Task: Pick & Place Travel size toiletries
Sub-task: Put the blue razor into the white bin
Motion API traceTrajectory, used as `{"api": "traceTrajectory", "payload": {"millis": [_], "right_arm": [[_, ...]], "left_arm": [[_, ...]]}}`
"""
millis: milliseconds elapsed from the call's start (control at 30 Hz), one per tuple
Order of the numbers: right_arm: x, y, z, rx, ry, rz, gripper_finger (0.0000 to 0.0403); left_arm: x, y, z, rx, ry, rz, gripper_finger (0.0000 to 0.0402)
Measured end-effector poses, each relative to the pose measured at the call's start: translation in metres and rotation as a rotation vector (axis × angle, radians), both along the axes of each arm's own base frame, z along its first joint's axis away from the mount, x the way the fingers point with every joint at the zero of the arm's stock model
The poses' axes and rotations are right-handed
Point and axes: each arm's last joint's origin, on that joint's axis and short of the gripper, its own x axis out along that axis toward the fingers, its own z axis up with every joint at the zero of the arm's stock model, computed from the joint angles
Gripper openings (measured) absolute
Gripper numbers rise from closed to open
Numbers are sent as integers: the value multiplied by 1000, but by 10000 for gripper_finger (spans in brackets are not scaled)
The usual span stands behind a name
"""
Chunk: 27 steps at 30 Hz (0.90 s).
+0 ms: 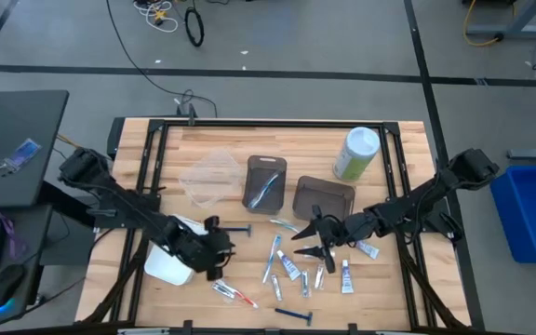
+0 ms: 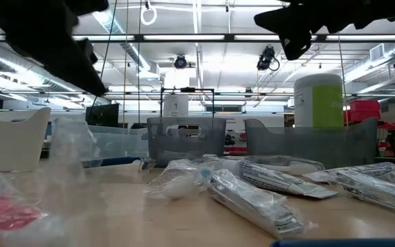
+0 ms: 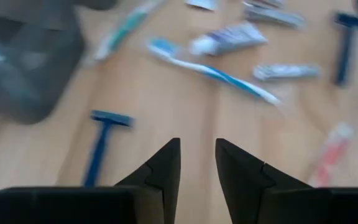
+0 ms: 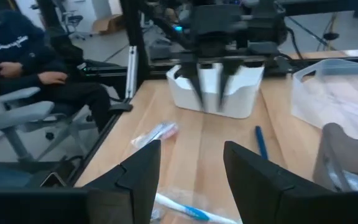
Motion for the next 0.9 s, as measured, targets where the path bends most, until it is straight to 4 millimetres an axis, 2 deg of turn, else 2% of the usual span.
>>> {"api": "traceTrajectory", "payload": {"millis": [100, 267, 400, 533, 667, 900], "right_arm": [[1, -1, -2, -15, 4, -18, 194], [1, -4, -1, -114, -20, -87, 201], [2, -8, -3, -135, -7, -169, 208], [1, -9, -7, -115, 40, -178, 217], [0, -9, -10, -106, 69, -183, 222], [0, -10, -11, -88, 87, -190, 213]], "left_arm": [[6, 11, 0, 25, -4, 55, 108], [18, 36, -2, 39, 53, 7, 108], [27, 59, -12, 37, 134, 12, 119], [33, 75, -27, 42, 229, 21, 138], [37, 79, -40, -31, 294, -10, 155], [37, 80, -58, 10, 386, -26, 156]]}}
